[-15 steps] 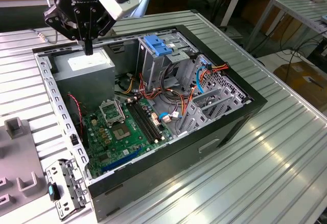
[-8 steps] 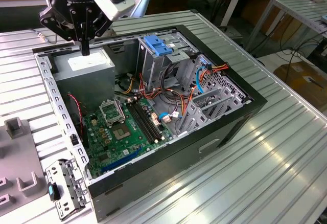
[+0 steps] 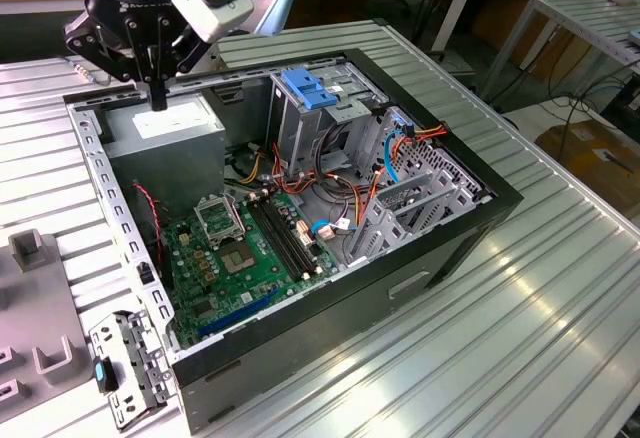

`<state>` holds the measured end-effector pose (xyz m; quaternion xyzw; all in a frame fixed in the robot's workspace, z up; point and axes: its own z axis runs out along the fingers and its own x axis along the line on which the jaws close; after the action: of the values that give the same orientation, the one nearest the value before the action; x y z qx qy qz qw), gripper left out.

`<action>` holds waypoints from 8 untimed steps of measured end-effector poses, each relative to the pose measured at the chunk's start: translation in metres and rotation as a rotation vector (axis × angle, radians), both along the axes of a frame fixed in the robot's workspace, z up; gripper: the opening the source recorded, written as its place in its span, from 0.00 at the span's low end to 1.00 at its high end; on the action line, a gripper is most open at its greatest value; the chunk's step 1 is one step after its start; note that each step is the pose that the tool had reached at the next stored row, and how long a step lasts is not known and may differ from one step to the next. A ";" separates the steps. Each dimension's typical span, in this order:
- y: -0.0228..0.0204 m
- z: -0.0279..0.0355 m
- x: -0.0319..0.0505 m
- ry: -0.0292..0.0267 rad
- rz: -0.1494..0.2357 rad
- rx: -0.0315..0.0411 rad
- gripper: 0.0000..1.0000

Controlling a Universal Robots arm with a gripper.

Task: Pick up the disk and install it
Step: 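Reach for the disk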

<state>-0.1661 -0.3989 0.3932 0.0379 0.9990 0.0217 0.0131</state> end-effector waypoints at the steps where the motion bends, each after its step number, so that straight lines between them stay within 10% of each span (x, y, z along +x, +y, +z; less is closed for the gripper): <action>1: 0.0000 0.0000 -0.0015 0.0000 0.000 0.0000 0.11; 8: 0.0000 0.0000 -0.0109 0.0000 0.000 0.0000 0.11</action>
<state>-0.1770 -0.3989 0.3932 0.0379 0.9990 0.0217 0.0131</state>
